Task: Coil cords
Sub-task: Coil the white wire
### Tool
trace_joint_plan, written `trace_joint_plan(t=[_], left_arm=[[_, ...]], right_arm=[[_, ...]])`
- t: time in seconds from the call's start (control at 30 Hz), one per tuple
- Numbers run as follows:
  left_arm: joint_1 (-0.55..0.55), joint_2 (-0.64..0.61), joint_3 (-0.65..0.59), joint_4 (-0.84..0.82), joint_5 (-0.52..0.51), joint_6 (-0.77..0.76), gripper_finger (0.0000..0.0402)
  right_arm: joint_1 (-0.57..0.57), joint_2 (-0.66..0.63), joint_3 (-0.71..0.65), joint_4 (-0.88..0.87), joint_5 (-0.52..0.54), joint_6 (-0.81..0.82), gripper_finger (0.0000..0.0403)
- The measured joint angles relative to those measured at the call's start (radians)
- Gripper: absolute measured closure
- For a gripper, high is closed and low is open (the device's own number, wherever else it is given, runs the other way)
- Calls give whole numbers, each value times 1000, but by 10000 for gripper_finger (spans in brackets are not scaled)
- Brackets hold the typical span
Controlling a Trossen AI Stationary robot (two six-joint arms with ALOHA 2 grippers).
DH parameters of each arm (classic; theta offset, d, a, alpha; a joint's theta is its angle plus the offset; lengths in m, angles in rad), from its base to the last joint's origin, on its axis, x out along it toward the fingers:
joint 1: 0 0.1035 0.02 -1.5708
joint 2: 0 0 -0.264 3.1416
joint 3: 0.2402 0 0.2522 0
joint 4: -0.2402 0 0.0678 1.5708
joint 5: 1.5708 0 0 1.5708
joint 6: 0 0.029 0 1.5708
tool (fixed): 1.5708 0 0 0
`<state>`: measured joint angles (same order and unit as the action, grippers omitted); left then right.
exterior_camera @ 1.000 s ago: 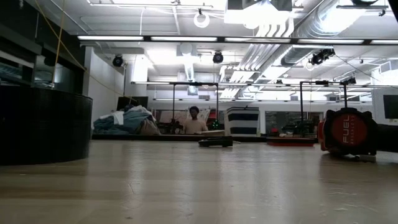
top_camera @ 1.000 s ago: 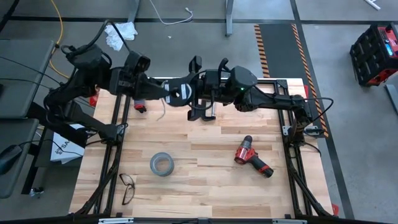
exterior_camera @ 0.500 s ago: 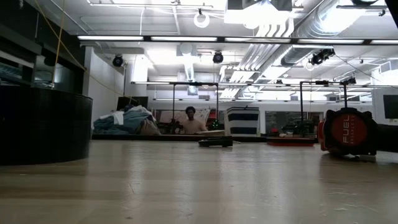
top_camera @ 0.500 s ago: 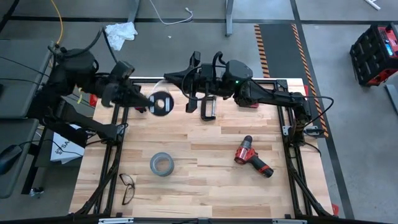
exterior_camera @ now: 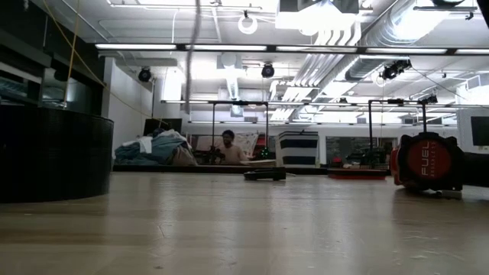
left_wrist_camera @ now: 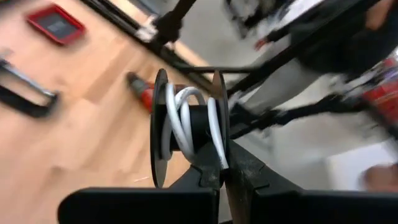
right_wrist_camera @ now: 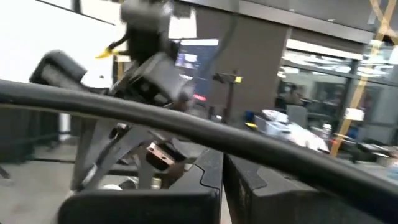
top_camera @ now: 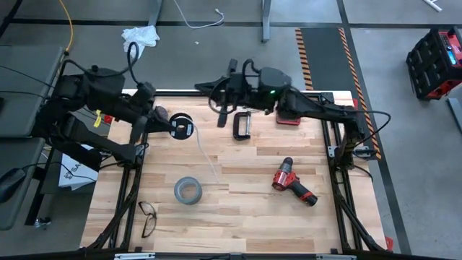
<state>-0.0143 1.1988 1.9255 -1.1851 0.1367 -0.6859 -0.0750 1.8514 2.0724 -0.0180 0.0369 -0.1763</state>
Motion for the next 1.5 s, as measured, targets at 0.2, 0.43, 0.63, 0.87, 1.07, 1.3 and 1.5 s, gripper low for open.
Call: trace_joint_plan(t=[0.2, 0.43, 0.63, 0.87, 1.07, 1.3, 1.5], left_arm=[[0, 0, 0, -127, -239, 282, 401], [1, 2, 0, -129, -365, 534, 401], [6, 2, -2, -75, -296, 725, 401], [101, 8, -64, 55, -151, 823, 401], [161, 21, -139, 65, -115, 821, 401], [205, 21, -180, 149, -122, 780, 401], [210, 15, -177, 194, -141, 666, 401]], right_arm=[[16, -154, 0, -195, 195, -86, 403], [81, -354, 2, -268, 660, -253, 403], [81, -421, 4, -452, 736, -57, 403], [17, -341, -2, -946, 505, 385, 403], [8, -205, 0, -1097, 367, 443, 402], [9, -45, 1, -1100, 86, 293, 361], [8, 64, 0, -1053, 60, 244, 274]])
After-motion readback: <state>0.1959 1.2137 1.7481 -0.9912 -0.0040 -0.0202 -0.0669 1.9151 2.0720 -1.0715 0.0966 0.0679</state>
